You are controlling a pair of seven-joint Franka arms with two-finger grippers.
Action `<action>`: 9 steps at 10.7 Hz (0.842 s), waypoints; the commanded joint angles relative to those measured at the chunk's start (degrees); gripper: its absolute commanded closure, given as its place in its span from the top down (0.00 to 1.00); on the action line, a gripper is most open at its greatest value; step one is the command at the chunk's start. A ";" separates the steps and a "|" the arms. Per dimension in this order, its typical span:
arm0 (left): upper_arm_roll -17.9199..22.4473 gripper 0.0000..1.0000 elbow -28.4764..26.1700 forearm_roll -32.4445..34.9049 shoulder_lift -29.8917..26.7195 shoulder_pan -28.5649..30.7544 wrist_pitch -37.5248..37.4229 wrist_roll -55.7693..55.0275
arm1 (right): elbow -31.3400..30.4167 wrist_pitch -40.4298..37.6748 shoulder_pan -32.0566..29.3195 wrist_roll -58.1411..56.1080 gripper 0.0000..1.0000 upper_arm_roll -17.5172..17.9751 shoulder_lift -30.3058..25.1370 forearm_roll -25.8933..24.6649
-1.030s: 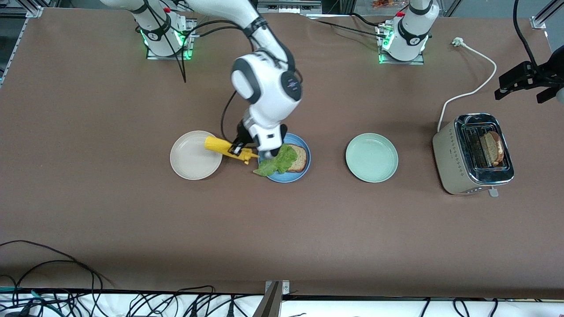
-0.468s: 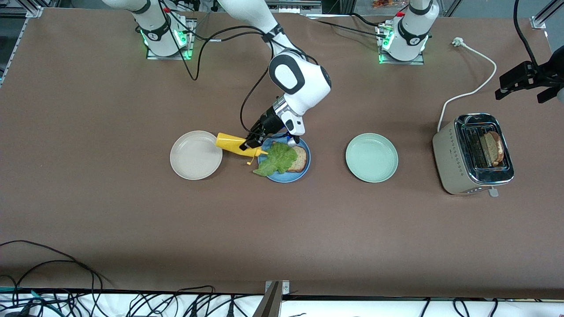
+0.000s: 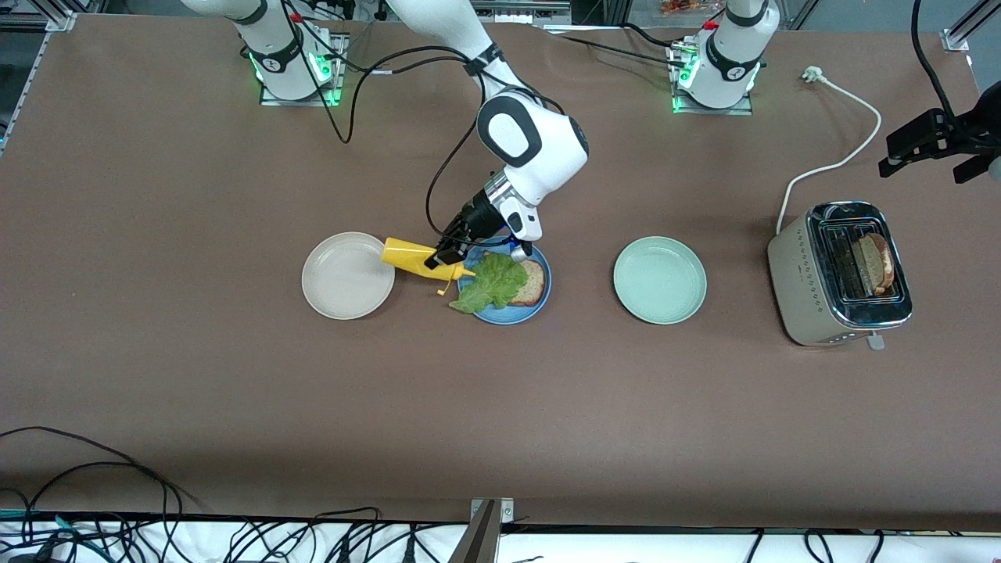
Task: Make sandwich in blue plate with both arms
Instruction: 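Tilt the mustard bottle over the lettuce with the right gripper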
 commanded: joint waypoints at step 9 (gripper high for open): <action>-0.10 1.00 0.24 2.01 0.73 1.10 -0.51 0.68 | 0.78 2.36 -18.40 -24.31 0.12 -4.07 -14.03 37.24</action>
